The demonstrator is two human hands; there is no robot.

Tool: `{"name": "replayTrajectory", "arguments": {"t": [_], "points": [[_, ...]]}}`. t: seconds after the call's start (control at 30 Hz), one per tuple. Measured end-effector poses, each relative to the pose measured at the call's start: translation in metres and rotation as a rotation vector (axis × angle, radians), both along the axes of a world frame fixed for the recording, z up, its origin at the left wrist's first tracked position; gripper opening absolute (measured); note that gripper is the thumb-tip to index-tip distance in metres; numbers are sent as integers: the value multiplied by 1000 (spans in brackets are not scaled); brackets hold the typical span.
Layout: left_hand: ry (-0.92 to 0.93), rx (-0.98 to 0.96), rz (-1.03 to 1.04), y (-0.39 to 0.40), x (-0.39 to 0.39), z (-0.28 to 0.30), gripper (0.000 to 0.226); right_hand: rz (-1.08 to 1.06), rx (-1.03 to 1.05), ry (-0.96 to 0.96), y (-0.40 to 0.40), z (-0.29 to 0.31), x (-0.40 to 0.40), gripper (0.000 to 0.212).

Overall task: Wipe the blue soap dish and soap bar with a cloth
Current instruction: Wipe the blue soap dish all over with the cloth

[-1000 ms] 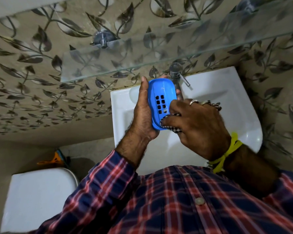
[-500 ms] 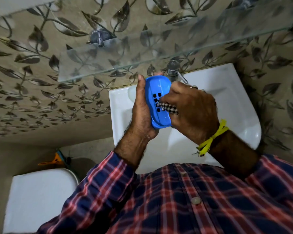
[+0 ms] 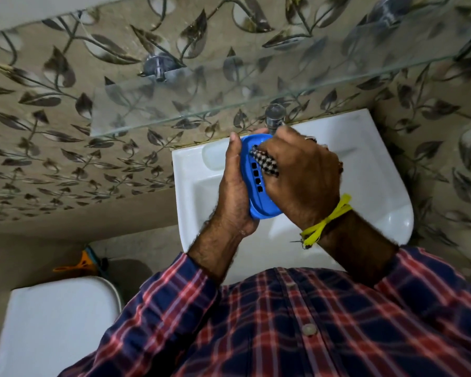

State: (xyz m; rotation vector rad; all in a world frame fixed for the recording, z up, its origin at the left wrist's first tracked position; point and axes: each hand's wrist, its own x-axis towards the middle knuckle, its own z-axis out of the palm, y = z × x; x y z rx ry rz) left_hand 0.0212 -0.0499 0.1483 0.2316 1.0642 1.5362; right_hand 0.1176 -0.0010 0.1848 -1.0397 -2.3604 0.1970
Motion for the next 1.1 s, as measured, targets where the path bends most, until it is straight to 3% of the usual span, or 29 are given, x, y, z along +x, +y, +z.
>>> {"name": "replayTrajectory", "arguments": {"t": [0.2,0.37,0.47,0.6,0.73,0.9,1.1], "points": [[16,23,3,-1,3,-1,61,-36,27,-1,5,0,-2,17],[15,34,9,-2,-1,-5,60,113,109,-181,0,-6,5,18],[36,11,24,-1,2,-4,61,0,47,-87,7,-1,3,16],[21,40,-4,-5,3,-8,59,140,31,-112,1,-4,-1,23],[59,-5,36,-3,6,-5,59,-31,37,-72,12,-6,4,15],[81,11,37,-1,7,-4,59,5,109,91,4,-11,-3,21],[113,-14,32,4,9,0,63,16,238,-97,19,-8,3,11]]}}
